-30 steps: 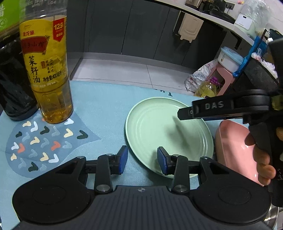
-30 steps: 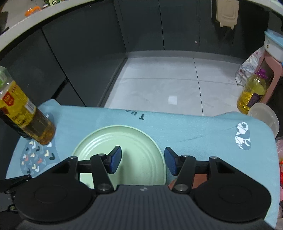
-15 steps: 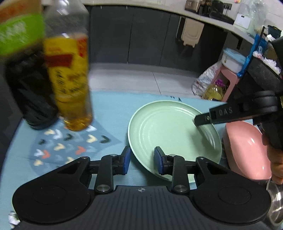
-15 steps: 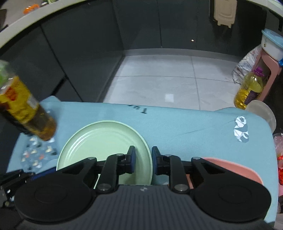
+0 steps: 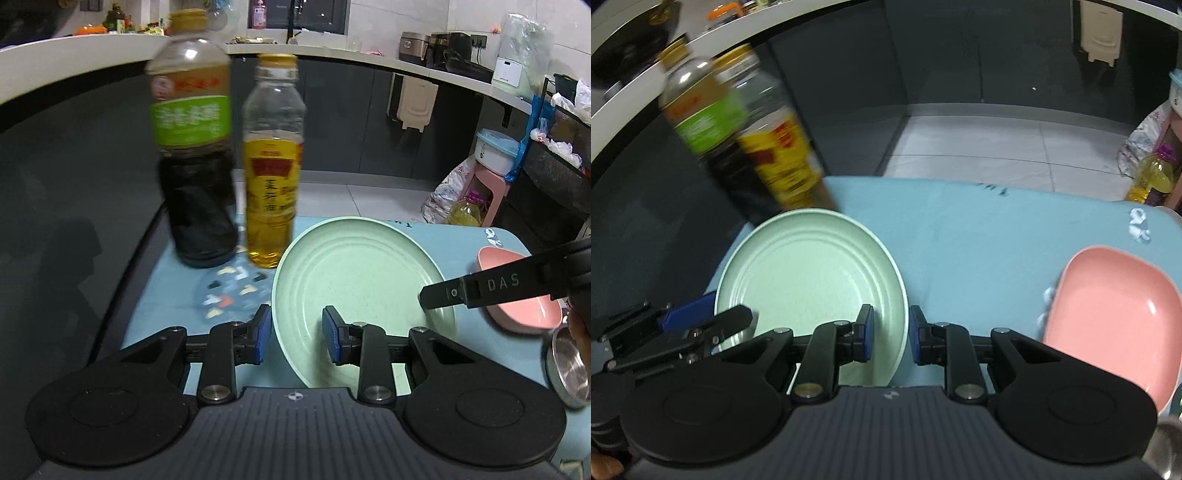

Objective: Organize plates and bowls

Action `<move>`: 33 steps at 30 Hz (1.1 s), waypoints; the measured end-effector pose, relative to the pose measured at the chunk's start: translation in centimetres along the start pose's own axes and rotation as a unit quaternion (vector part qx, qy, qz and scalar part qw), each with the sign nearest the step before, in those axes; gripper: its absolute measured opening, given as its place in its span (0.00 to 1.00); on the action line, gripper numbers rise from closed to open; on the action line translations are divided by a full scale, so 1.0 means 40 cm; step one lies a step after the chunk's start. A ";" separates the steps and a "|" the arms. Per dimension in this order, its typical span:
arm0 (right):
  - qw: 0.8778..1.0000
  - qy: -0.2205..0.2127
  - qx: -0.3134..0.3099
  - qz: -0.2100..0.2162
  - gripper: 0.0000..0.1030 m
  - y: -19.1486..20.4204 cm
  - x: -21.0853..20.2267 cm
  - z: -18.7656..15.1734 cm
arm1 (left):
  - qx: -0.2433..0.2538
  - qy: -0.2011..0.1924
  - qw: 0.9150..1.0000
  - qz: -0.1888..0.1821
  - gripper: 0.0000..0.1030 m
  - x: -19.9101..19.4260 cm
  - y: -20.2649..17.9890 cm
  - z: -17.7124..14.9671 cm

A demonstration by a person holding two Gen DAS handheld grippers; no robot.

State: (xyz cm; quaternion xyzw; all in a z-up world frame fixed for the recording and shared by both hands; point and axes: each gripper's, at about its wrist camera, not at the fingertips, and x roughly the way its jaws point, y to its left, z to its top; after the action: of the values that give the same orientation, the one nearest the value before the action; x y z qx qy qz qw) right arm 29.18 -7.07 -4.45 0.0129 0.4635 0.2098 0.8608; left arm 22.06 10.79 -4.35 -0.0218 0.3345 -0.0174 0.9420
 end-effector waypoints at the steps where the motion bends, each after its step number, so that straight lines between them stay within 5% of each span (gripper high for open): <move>1: 1.000 0.001 -0.001 0.002 0.21 0.013 -0.003 -0.007 | -0.001 -0.001 1.000 0.002 0.27 -0.013 0.010 -0.008; 13: 1.000 0.029 -0.001 0.005 0.22 0.121 -0.001 -0.089 | -0.031 0.015 0.999 0.002 0.27 -0.087 0.086 -0.096; 33: 0.998 0.060 -0.003 -0.008 0.22 0.187 0.046 -0.145 | -0.057 0.046 0.997 0.017 0.27 -0.057 0.145 -0.169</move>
State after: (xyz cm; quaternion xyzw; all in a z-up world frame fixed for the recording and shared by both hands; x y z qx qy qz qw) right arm 22.81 -0.57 -7.59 -0.0061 0.5136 0.2048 0.8332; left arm 16.14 16.51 -8.46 -0.0687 0.3783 0.0162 0.9230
